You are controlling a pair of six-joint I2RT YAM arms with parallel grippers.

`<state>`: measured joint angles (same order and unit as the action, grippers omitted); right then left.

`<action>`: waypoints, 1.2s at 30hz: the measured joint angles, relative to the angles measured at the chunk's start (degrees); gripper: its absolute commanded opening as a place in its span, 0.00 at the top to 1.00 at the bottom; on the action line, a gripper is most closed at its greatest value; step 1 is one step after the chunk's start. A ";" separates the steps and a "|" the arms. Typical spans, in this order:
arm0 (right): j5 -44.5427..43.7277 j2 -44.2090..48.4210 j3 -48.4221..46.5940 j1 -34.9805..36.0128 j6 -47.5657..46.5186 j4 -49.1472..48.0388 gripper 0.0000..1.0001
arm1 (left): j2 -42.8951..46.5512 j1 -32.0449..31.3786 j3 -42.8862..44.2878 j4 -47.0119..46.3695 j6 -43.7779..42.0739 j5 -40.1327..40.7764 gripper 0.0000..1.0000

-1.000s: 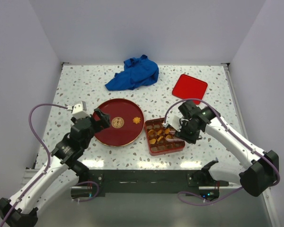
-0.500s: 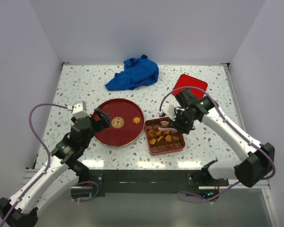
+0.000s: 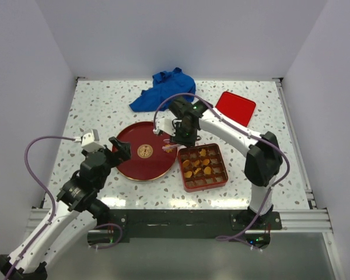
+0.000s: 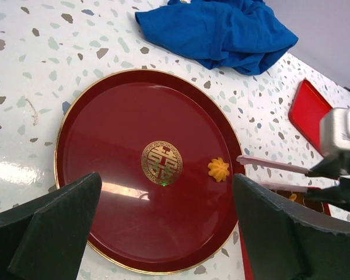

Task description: Pack the cookies

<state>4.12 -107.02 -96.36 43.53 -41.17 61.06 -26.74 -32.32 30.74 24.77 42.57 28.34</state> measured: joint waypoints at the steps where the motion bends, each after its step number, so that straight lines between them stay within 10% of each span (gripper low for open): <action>1: -0.35 -1.90 -1.68 -0.07 -0.52 0.44 0.63 | 0.94 0.00 -0.24 0.52 0.39 0.33 0.00; 36: -6.45 -15.58 -13.60 -0.20 -8.07 8.41 0.58 | 5.33 0.00 -1.62 6.64 4.50 2.47 0.00</action>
<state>-2.33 -122.61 -109.95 43.33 -49.23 69.47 -21.41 -32.32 29.12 31.42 47.07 30.81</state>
